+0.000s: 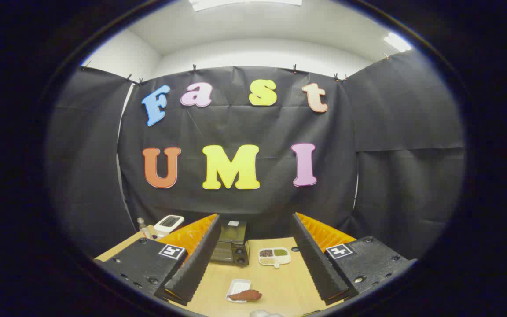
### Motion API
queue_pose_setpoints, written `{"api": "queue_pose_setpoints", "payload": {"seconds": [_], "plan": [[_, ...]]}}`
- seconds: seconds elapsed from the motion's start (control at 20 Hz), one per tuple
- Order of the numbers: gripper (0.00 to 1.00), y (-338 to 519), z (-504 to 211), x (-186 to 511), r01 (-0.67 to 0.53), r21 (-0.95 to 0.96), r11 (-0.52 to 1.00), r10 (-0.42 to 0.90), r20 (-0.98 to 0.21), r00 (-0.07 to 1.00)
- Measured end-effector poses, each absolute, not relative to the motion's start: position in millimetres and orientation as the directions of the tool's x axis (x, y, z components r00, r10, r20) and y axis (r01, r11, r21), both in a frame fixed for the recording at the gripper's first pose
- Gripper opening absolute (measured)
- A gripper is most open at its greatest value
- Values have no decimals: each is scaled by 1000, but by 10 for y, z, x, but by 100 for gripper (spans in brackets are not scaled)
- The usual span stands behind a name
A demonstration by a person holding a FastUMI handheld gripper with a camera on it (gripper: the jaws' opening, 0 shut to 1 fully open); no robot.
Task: Open the toaster oven, put the food inside, and close the toaster oven door.
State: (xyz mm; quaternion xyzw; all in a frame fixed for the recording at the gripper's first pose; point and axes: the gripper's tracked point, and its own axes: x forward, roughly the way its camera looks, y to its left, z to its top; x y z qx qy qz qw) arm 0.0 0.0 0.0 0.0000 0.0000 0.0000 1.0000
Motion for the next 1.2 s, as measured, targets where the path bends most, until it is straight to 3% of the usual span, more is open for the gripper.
{"api": "queue_pose_setpoints", "payload": {"seconds": [1.2], "plan": [[100,211,-275,312,16,-19,1000,-17,-37,999]]}}
